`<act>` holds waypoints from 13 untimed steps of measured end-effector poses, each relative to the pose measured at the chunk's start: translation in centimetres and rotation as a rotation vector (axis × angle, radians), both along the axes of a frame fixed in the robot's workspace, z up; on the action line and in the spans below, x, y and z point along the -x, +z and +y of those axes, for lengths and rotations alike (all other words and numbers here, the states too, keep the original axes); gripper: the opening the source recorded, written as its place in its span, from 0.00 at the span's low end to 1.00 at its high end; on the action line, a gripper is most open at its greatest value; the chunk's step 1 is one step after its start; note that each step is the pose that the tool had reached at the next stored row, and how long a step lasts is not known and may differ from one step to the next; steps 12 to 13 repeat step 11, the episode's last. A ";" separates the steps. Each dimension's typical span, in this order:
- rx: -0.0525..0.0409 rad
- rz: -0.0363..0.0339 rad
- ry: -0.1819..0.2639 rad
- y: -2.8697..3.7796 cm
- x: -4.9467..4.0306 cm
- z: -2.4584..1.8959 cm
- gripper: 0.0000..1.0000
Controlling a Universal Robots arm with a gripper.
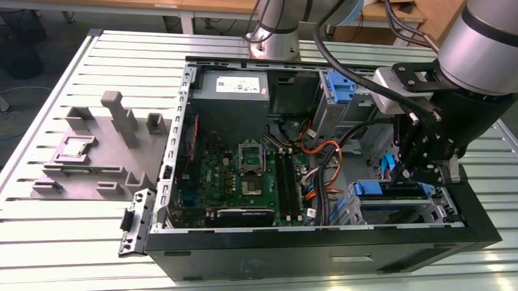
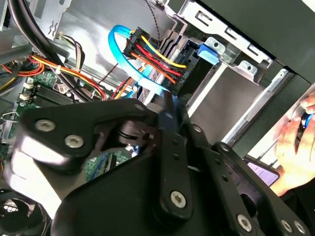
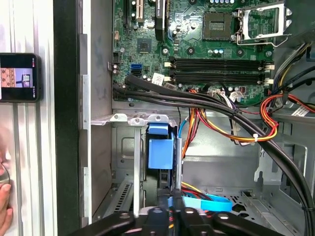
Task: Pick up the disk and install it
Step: 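Insert the second disk wire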
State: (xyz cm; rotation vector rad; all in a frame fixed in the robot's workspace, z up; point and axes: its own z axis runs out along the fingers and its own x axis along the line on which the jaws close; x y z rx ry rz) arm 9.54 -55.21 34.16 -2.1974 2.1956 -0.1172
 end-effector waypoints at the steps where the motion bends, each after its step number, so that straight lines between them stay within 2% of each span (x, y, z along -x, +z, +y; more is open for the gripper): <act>1: 0.0000 0.0000 0.000 0.00 0.00 0.00 0.10; 13: 0.0003 0.0002 0.000 0.01 0.00 0.00 0.10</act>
